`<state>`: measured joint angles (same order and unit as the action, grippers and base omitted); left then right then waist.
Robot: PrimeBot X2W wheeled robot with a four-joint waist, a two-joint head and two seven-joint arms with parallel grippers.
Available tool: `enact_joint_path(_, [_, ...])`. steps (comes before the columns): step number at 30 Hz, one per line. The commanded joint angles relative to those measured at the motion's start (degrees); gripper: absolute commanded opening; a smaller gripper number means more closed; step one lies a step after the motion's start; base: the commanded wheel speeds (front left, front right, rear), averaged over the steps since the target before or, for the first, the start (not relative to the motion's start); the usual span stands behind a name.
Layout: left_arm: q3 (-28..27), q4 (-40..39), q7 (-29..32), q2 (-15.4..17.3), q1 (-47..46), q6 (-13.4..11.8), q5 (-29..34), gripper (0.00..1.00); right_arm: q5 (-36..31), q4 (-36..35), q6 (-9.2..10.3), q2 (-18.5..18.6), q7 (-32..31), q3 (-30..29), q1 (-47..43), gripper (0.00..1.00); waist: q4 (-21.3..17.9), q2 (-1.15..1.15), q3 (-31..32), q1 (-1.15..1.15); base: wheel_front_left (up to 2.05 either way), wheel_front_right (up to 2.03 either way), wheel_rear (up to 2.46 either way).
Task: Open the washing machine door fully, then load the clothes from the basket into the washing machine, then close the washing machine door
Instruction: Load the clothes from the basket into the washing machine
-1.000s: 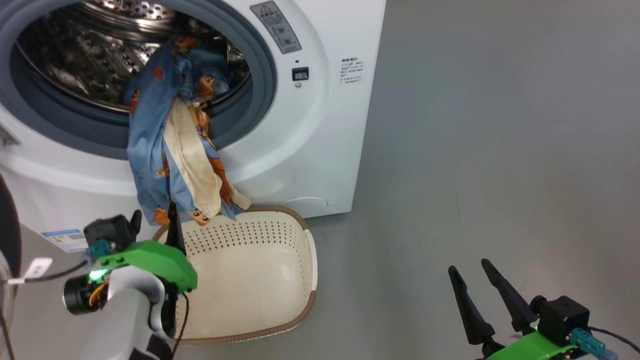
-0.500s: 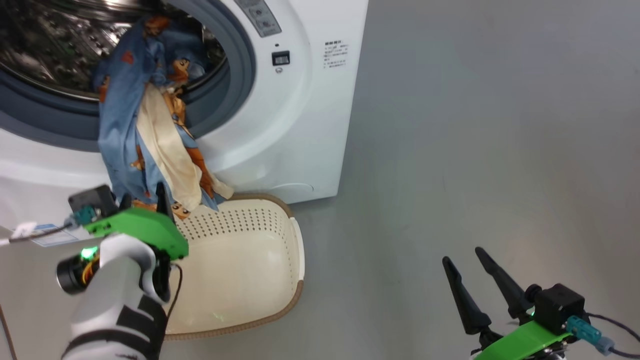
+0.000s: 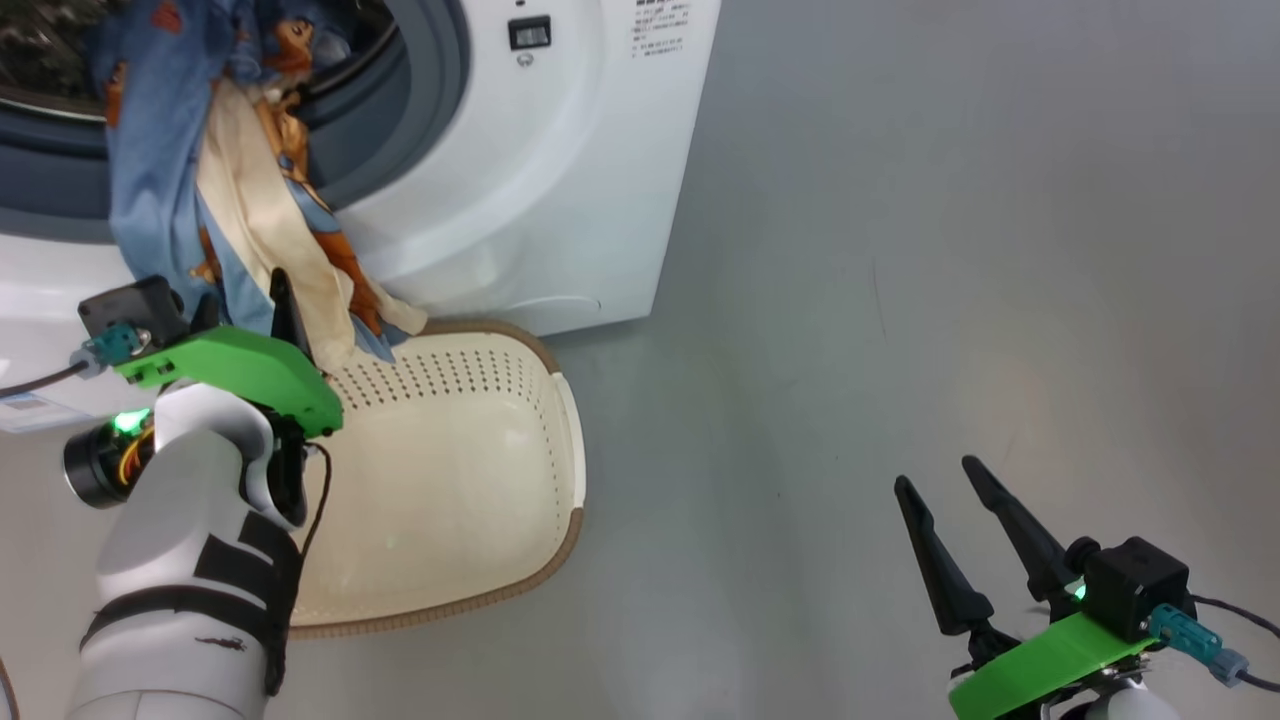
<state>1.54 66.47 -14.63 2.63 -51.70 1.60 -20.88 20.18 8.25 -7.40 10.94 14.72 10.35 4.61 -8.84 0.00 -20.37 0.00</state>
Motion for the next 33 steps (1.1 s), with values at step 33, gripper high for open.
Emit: enact_joint_path(33, [-3.34,-5.30,-0.37,6.47,-10.01,-3.28,5.93,1.00,-0.80,-4.38,-0.09,0.63,0.28,0.32,2.08,1.00,-2.96,0.00,-13.48,0.00,0.00,0.00,0.00])
